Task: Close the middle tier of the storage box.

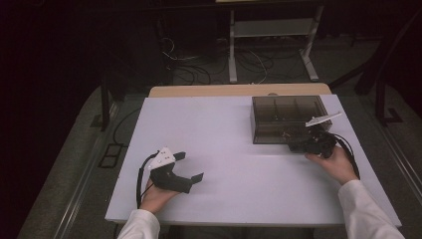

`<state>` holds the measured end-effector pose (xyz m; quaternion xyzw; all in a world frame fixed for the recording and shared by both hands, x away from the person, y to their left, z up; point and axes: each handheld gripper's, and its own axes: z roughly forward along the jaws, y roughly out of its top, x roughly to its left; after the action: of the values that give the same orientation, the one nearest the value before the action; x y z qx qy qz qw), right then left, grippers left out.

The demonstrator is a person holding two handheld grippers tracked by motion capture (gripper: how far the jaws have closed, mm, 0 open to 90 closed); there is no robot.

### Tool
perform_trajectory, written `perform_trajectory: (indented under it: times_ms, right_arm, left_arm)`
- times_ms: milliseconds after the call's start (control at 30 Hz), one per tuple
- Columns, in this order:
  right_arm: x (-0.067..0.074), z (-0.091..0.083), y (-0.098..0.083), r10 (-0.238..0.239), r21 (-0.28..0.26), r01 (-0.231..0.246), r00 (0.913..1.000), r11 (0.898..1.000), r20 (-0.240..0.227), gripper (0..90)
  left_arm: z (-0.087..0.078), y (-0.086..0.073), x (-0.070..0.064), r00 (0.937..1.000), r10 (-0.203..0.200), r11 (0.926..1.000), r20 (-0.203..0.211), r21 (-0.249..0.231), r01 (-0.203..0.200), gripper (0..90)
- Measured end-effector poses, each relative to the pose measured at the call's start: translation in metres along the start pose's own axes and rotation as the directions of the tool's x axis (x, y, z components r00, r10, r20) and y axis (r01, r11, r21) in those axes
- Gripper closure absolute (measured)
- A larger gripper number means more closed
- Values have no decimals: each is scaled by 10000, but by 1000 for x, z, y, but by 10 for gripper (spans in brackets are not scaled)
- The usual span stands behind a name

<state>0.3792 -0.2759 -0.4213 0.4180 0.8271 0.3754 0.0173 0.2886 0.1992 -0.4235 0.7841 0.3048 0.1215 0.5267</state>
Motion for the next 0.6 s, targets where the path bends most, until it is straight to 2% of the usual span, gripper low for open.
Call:
perform_trajectory:
  times_ms: [600]
  right_arm:
    - [-7, 5, 11, 36, -1, -36, 9997, 10000, 248, 888]
  left_arm:
    - [0, 0, 0, 10000, 3, 10000, 7, 8, -3, 0]
